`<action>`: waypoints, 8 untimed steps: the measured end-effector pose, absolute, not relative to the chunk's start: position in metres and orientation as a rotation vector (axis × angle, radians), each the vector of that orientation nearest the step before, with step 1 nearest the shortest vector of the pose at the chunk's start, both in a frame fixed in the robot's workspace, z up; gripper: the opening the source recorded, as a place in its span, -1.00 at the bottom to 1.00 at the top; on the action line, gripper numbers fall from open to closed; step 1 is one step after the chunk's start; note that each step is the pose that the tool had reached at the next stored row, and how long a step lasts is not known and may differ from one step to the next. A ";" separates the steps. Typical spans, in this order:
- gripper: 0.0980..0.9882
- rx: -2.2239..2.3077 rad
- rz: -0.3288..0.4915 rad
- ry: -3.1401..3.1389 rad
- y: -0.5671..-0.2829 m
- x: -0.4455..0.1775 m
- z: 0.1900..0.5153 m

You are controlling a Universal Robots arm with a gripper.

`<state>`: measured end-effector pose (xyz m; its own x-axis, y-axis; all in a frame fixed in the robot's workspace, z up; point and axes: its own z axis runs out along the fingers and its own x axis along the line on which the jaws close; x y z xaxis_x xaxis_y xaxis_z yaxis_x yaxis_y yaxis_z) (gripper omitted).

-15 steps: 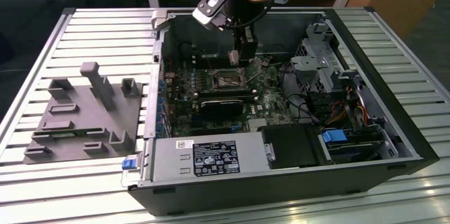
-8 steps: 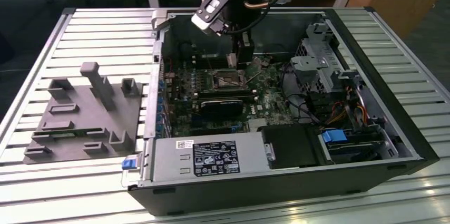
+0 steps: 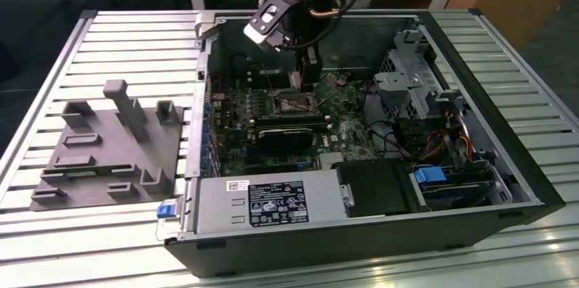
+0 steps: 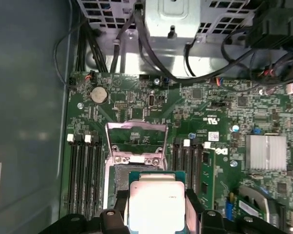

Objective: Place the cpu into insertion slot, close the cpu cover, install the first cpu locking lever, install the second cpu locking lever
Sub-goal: 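Place the cpu into insertion slot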

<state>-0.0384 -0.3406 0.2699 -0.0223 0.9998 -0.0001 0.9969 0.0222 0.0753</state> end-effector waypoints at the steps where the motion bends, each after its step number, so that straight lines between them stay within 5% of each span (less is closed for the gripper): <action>1: 0.00 2.158 0.083 2.209 -0.340 -0.039 0.268; 8: 0.00 2.154 0.083 2.212 -0.336 -0.040 0.255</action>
